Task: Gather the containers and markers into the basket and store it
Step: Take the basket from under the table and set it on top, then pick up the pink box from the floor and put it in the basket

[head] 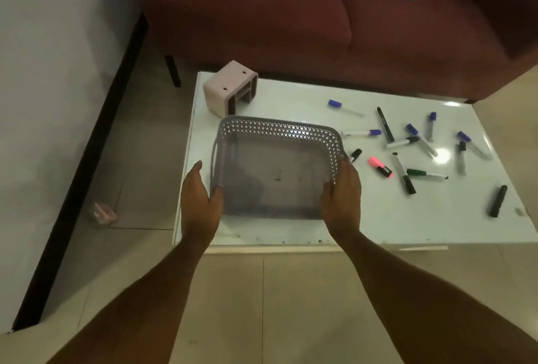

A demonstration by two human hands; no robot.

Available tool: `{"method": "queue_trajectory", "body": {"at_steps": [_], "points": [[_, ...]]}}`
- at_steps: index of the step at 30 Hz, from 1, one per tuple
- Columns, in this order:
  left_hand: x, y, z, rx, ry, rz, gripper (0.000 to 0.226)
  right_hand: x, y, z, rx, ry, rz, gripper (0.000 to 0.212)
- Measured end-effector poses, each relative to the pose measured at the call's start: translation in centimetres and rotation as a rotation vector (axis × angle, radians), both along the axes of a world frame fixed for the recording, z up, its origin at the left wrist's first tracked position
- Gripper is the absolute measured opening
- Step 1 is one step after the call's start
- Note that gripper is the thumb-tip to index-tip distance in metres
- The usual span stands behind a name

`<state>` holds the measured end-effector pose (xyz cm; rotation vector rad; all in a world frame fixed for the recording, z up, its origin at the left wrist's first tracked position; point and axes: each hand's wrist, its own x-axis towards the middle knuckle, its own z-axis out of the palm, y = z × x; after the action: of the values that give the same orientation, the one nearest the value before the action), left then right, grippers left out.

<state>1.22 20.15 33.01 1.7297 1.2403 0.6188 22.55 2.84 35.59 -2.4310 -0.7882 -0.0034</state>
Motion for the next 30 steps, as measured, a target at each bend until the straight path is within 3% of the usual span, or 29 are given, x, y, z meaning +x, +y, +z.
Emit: {"method": "queue_trajectory", "body": {"at_steps": [5,16,19,24,30], "points": [[-3.3,5.4,1.6,0.203,0.231,-0.126,0.062,-3.2,7.6,2.5,-0.226,-0.027,0.260,0.057],[-12.6,18.9,1.8,0.188,0.375,-0.014,0.067,-14.7,28.3,1.5,-0.234,-0.003,0.719,0.057],[-14.5,21.2,1.4,0.191,0.422,-0.003,0.068,-17.0,31.5,0.6,-0.231,0.015,0.750,0.057],[-19.9,26.8,-2.6,0.083,0.481,0.139,0.063,-22.3,38.3,-4.3,-0.275,0.146,0.812,0.059],[-25.4,29.2,-11.7,-0.036,0.550,0.177,0.064,-28.0,41.5,-13.1,-0.383,0.259,0.829,0.058]]}}
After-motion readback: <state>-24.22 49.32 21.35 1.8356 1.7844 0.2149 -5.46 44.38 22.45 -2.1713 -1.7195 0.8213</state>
